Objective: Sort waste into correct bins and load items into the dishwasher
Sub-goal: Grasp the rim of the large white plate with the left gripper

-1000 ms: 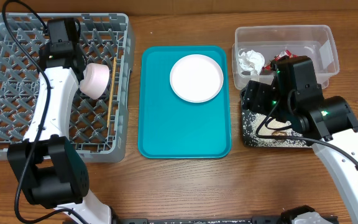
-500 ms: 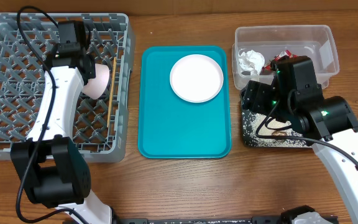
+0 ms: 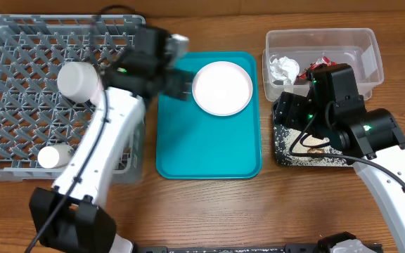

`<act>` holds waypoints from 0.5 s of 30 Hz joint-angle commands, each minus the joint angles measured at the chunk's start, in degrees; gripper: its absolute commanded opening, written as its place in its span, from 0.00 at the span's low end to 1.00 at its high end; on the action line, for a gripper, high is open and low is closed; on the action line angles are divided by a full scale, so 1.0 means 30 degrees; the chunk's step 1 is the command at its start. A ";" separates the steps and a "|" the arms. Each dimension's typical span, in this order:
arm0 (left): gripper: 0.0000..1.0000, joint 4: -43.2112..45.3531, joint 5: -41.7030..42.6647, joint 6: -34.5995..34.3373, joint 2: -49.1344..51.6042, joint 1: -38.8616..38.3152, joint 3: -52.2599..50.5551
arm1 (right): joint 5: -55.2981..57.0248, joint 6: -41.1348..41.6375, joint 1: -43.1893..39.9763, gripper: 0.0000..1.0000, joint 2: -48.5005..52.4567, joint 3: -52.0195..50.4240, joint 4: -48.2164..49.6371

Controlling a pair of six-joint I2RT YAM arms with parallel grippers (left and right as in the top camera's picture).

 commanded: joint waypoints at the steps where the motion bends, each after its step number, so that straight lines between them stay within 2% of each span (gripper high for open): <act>1: 0.71 0.0197 0.0619 -0.1931 0.1093 -0.1020 0.0153 | -0.0051 0.0015 -0.0051 0.78 0.0029 0.0270 -0.0044; 3: 0.60 0.0131 -0.2047 -0.5850 0.2251 -0.1304 0.0153 | -0.0051 0.0015 -0.0051 0.80 0.0029 0.0270 -0.0189; 4: 0.58 0.0146 -0.2732 -0.7453 0.2849 -0.1319 0.0153 | -0.0051 0.0022 -0.0051 0.80 0.0029 0.0270 -0.0255; 6: 0.58 0.0597 -0.1931 -0.9479 0.4197 -0.1188 0.0153 | -0.0051 0.0015 -0.0051 0.80 0.0029 0.0270 -0.0379; 10: 0.44 0.1792 0.1384 -0.9806 0.6149 -0.1035 0.0153 | -0.0051 0.0015 -0.0051 0.80 0.0029 0.0270 -0.0488; 15: 0.44 0.1953 0.1377 -1.1504 0.7723 -0.1042 0.0153 | -0.0051 0.0015 -0.0051 0.81 0.0029 0.0270 -0.0517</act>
